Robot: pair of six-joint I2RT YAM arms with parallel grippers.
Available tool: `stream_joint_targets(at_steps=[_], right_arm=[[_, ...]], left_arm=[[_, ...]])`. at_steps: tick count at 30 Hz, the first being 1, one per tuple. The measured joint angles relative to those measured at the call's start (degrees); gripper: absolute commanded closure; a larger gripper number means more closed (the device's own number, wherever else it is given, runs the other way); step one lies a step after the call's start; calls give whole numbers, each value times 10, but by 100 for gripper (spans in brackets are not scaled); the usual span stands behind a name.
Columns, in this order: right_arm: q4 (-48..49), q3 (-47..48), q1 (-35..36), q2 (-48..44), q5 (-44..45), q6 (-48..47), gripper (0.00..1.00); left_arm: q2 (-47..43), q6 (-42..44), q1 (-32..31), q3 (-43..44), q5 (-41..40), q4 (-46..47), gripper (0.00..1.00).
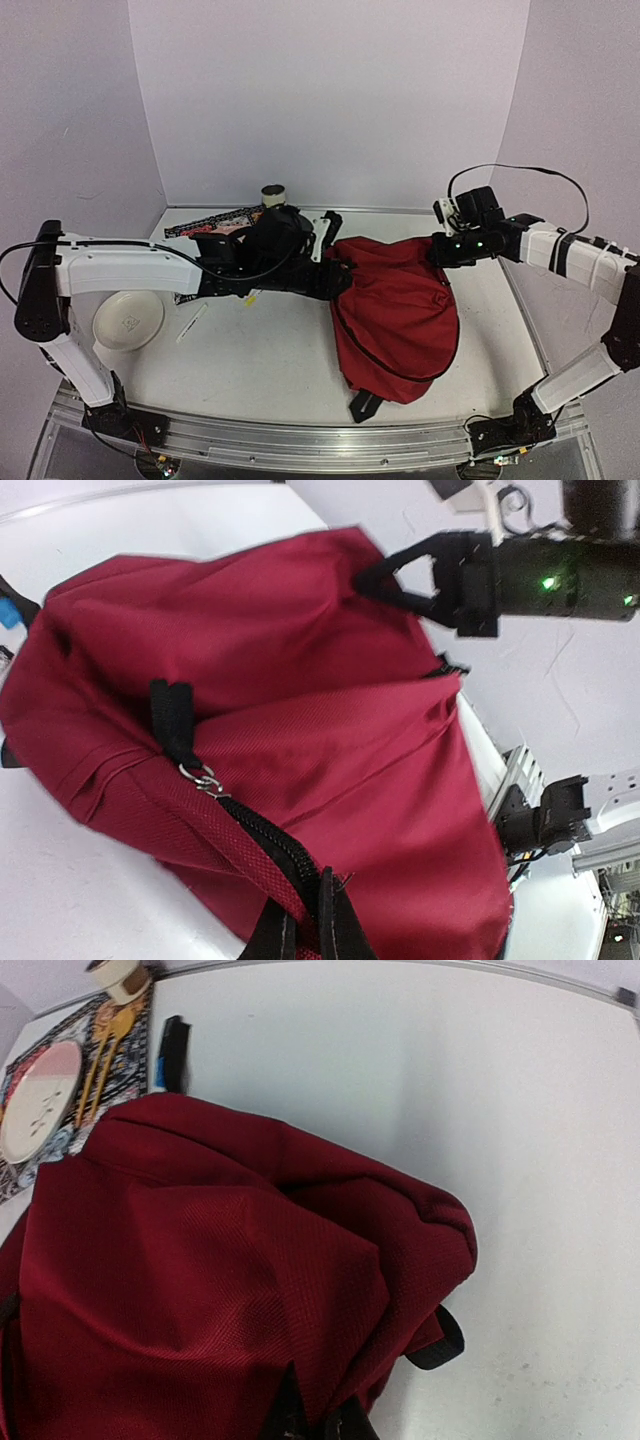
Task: Pack the student bag
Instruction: Put down the student bag at the center of the board.
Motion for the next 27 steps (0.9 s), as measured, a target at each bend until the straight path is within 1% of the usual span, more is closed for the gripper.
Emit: stream_joint_targets(at_steps=[4, 9, 12, 20, 23, 27], right_arm=[[-1, 34, 28, 21, -24, 4, 100], [-2, 63, 33, 5, -19, 2, 100], [-9, 64, 28, -35, 3, -2, 100], [-20, 64, 27, -181, 72, -20, 100], [-22, 64, 29, -216, 102, -27, 100], [-34, 64, 30, -240, 142, -32, 100]], left_arm=[[-43, 12, 2, 0, -17, -34, 100], [-49, 31, 8, 33, -17, -75, 100], [-49, 42, 8, 56, -4, -86, 100], [-65, 67, 7, 106, 45, -83, 100], [-67, 73, 6, 127, 66, -76, 100], [-67, 79, 3, 141, 91, -63, 100]])
